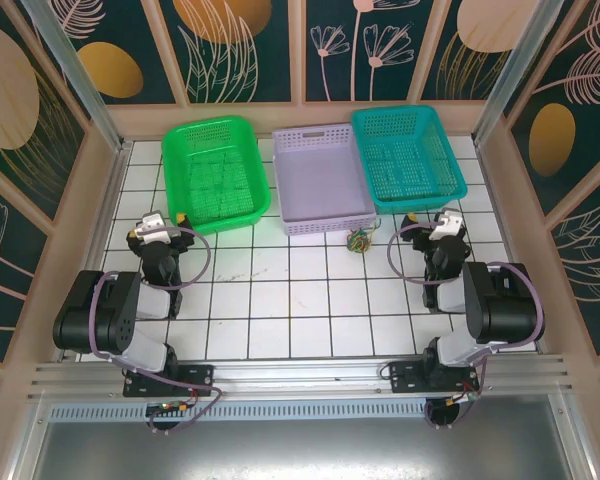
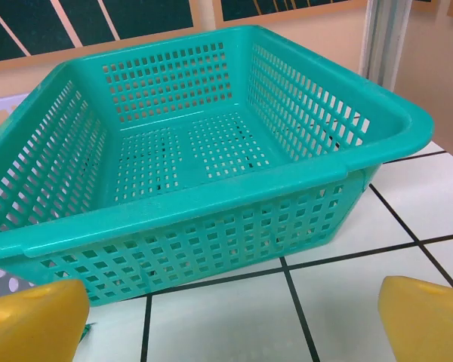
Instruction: Untangle the cables
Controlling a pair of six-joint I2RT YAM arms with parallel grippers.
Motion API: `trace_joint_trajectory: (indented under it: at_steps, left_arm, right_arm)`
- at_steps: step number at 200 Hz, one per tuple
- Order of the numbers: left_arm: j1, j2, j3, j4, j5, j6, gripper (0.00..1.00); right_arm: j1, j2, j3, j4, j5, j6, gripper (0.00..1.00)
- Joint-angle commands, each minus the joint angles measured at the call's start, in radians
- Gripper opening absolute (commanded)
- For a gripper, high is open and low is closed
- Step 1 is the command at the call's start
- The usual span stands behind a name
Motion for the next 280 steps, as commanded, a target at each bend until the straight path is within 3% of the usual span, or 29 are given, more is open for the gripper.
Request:
trace_joint_trajectory:
  at_steps: [1, 133, 148, 156, 168, 181, 193, 222, 240, 251, 258, 264, 271, 280]
  left_arm:
    - [0.009, -0.007, 0.008, 0.036, 0.015, -0.007, 0.99]
    - [0.008, -0.011, 0.002, 0.045, 0.014, -0.008, 0.99]
    - [0.008, -0.065, -0.03, 0.049, 0.001, -0.016, 0.99]
    - [0.005, -0.07, -0.071, 0.137, 0.008, 0.002, 0.99]
    - [-0.029, -0.136, -0.116, 0.182, -0.13, -0.01, 0.99]
    - [-0.028, -0.302, -0.104, -0.036, -0.231, -0.057, 0.99]
    - [-0.028, -0.438, -0.064, -0.208, -0.239, -0.013, 0.99]
    - [-0.028, -0.647, 0.017, -0.394, -0.287, -0.021, 0.99]
    - [-0.03, -0.738, 0.104, -0.501, -0.26, -0.006, 0.99]
    - [-0.03, -0.749, 0.181, -0.573, -0.27, -0.02, 0.99]
    - [-0.03, -0.742, 0.258, -0.655, -0.316, -0.101, 0.99]
    - [-0.03, -0.731, 0.352, -0.793, -0.359, -0.244, 0.99]
    - [-0.028, -0.711, 0.477, -1.072, -0.361, -0.46, 0.99]
    - [-0.029, -0.684, 0.635, -1.323, -0.286, -0.614, 0.99]
  right_arm:
    - [-0.006, 0.005, 0.018, 0.006, -0.012, -0.006, 0.99]
    - [-0.005, 0.004, 0.012, 0.017, -0.012, -0.007, 0.99]
    - [0.001, -0.053, -0.002, -0.003, 0.033, 0.004, 0.99]
    - [0.005, -0.104, -0.011, -0.028, 0.071, 0.011, 0.99]
    - [0.02, -0.199, -0.031, -0.071, 0.145, 0.02, 0.99]
    - [0.027, -0.319, -0.043, -0.135, 0.209, 0.038, 0.99]
    - [0.032, -0.445, -0.028, -0.248, 0.27, 0.079, 0.99]
    - [0.066, -0.699, 0.096, -0.507, 0.355, 0.089, 0.99]
    - [0.095, -0.757, 0.266, -0.698, 0.348, 0.104, 0.99]
    - [0.087, -0.735, 0.384, -0.907, 0.465, 0.403, 0.99]
    - [0.062, -0.712, 0.493, -1.206, 0.505, 0.723, 0.99]
    - [0.035, -0.684, 0.593, -1.485, 0.481, 0.895, 0.99]
    - [0.019, -0.66, 0.649, -1.643, 0.482, 1.007, 0.99]
    - [0.012, -0.644, 0.645, -1.627, 0.391, 0.977, 0.95]
